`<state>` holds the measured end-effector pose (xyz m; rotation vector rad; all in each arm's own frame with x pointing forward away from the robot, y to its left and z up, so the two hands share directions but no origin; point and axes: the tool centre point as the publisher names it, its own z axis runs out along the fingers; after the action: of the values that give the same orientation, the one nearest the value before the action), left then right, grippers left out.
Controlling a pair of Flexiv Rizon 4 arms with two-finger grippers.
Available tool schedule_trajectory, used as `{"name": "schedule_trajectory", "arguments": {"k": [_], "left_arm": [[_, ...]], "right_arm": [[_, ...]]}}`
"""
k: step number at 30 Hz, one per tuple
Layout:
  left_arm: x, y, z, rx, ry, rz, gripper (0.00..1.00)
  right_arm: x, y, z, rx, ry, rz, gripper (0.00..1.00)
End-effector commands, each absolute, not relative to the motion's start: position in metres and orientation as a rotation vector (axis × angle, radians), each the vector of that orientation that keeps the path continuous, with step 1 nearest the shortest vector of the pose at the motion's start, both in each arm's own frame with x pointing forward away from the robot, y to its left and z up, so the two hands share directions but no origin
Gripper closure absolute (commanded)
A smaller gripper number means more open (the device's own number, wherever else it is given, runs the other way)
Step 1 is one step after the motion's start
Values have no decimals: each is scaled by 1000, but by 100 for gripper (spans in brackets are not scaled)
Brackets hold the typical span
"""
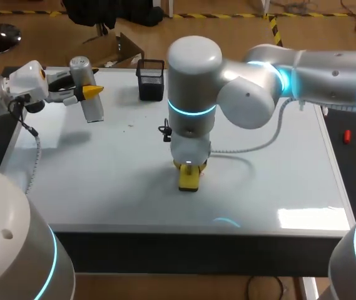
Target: Pick up the inspection probe, press it on each red-marked spot on the whiteboard one by one, put down the probe, pick up the eraser, and wipe off all the red marks.
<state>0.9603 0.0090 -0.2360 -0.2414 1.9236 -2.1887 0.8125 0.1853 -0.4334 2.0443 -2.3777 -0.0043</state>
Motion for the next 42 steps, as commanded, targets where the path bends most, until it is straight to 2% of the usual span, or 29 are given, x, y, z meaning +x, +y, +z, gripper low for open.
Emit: {"name": "schedule_trajectory", "arguments": {"k": [1,14,24,34,42], "left_arm": [[959,9,-234,-245,1924,-2184,100],[959,9,-234,-245,1924,-2184,100],[959,9,-234,-245,1924,-2184,100],[959,9,-234,-245,1924,-2184,100],[959,9,-234,-245,1924,-2184,100]], "right_arm": [[815,167,-441,2038,-2386,-5,100],[816,138,-445,1963,-2425,12,100],[814,134,-448,1936,-2432,2,100],[830,134,-383,2132,-2389,32,100],[849,120,-375,2130,-2397,79,100]]}}
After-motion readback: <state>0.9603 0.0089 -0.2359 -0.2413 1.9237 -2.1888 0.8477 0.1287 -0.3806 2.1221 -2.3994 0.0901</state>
